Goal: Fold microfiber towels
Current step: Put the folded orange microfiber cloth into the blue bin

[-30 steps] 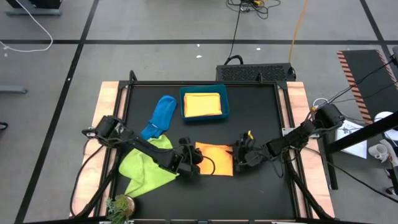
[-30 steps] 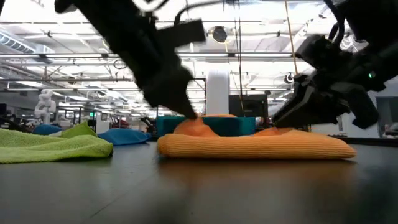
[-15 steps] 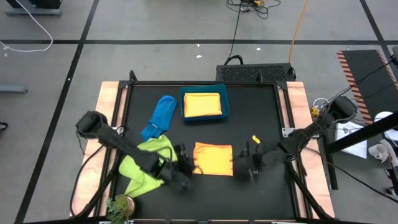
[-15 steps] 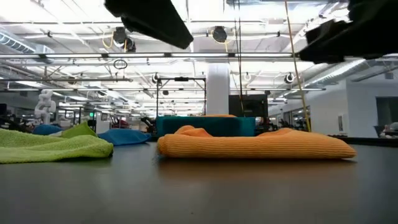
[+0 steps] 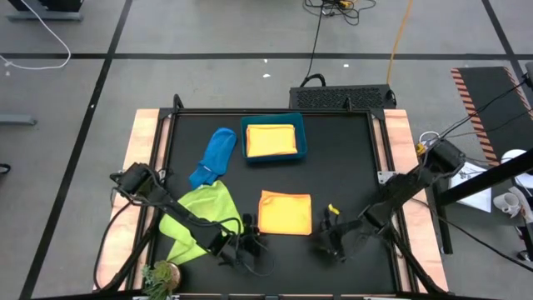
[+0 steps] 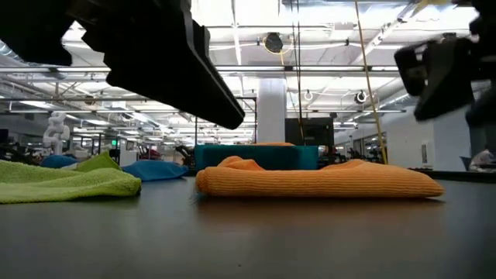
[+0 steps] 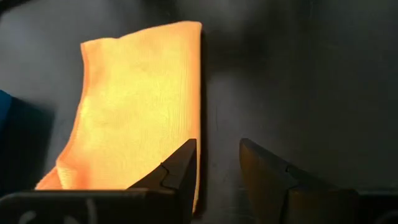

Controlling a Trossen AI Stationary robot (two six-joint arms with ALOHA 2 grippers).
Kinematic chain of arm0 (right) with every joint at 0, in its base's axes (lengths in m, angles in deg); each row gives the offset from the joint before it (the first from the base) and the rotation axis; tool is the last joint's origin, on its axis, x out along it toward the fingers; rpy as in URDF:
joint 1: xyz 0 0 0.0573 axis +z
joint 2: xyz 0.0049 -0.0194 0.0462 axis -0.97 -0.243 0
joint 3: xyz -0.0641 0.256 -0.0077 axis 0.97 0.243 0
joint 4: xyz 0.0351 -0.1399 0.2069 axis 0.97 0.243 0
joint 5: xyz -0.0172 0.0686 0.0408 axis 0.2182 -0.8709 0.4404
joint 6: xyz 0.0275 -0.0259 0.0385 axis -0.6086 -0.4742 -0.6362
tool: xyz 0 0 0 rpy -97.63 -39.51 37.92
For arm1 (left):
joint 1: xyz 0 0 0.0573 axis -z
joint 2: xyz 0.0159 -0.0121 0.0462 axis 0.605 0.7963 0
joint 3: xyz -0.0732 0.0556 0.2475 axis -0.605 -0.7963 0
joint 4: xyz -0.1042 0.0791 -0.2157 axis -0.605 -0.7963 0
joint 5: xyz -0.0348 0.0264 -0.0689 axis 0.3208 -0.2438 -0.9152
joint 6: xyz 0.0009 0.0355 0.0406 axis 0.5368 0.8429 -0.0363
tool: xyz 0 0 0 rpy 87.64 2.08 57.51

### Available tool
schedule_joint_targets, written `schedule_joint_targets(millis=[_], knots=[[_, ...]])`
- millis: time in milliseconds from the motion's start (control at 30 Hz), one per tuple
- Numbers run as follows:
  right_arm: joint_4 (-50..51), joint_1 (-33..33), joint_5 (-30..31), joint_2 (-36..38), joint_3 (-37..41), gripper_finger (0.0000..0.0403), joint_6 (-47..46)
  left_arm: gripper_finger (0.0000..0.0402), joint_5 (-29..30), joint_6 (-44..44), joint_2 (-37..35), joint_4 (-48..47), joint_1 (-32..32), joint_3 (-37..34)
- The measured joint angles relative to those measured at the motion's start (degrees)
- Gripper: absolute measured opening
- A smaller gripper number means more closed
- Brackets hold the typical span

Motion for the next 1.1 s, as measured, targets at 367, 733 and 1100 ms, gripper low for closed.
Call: schedule_joint_targets(millis=[367, 733, 1100], knots=[[-0.49, -0.06, 0.01, -7.82, -0.34, 0.0148, -1.29, 0.0124, -1.32, 0.57, 1.71, 0.11, -0.05, 0.04], [-0.15, -0.39, 6.25, -8.78, -0.34, 0.0148, 4.32, 0.0124, 0.23, 3.07, 3.77, -0.28, -1.86, 0.0], [4.27, -3.22, 5.93, -8.78, -0.36, 0.0148, 1.65, 0.0124, -2.15, 2.12, 6.98, -2.46, -4.32, 0.22]])
